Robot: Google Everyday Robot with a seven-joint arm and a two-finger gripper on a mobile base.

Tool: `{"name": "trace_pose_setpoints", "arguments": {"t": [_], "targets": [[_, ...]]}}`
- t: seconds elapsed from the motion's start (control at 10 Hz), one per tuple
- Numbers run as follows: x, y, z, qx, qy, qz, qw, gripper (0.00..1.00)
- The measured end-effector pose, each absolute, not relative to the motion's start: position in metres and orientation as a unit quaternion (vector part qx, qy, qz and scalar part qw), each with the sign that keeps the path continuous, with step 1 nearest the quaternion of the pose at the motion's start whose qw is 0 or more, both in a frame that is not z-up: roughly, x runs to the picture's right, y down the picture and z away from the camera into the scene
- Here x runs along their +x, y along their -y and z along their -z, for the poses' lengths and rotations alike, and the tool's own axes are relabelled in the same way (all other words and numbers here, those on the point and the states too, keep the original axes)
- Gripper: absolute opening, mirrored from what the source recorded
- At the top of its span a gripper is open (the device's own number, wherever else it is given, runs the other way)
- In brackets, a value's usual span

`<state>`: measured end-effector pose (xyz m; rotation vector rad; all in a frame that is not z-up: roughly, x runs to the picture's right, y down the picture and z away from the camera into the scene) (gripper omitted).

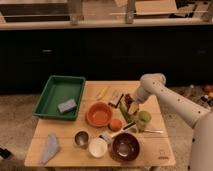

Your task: Place grapes in purple bowl

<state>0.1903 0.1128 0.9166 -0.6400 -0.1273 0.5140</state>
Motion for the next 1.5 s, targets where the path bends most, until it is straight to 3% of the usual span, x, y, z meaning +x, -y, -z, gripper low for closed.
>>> {"name": "trace_pose_setpoints", "arguments": {"t": [0.2,0.9,1.5], "targets": [[0.191,-0.114,-0.923,-0.317,0.06,-0.261,0.91,0.72],[0.201,-0.114,-0.931,-0.318,0.062,-0.275,0.905,0.02],[0.208,-0.094,-0.919,-0.294,0.076,-0.277,0.912,0.0]]}}
